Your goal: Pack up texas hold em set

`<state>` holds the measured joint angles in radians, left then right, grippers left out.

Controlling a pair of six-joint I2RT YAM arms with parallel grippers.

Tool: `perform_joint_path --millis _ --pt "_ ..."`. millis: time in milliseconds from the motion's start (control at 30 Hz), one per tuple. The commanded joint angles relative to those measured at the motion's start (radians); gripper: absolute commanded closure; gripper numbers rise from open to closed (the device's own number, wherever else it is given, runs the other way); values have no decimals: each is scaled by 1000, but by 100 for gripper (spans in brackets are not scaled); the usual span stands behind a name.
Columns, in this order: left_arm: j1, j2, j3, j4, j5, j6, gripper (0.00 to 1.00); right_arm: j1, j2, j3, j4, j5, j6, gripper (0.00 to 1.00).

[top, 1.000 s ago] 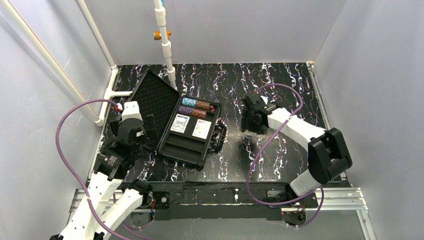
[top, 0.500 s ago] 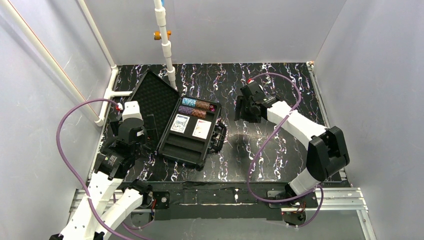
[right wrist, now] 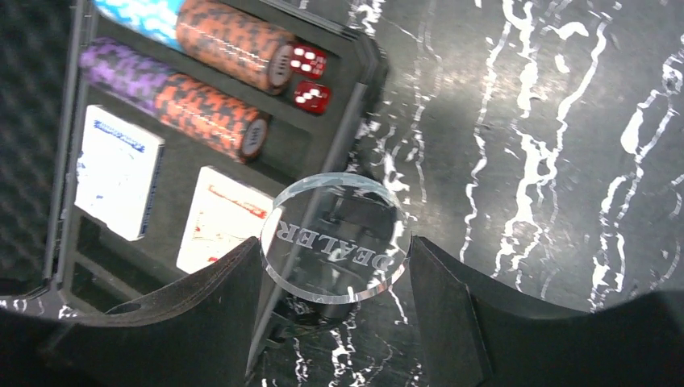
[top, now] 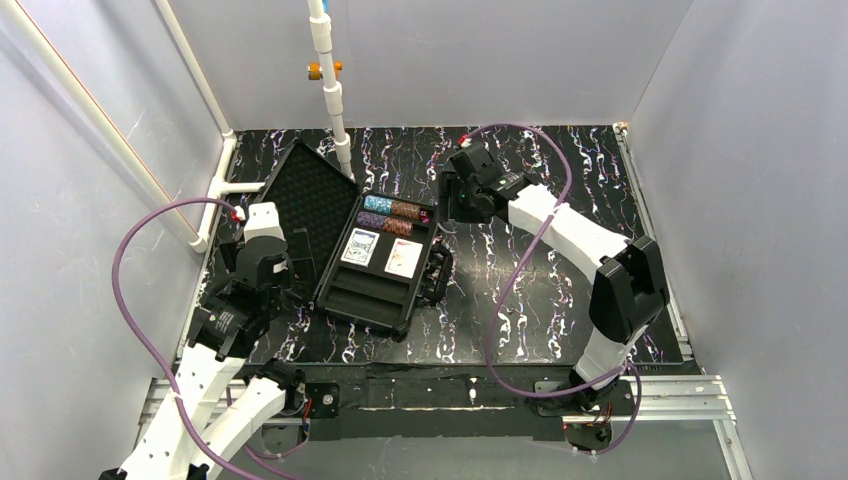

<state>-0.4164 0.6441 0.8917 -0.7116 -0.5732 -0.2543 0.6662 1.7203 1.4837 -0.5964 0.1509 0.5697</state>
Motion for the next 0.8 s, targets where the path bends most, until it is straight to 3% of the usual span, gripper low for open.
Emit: perform_joint_path --millis 0,767 --pt "-2 -9 -2 1 -37 3 2 45 29 115 3 5 -23 69" --pt "-1 -19 -2 0 -36 2 2 240 211 309 -44 96 30 69"
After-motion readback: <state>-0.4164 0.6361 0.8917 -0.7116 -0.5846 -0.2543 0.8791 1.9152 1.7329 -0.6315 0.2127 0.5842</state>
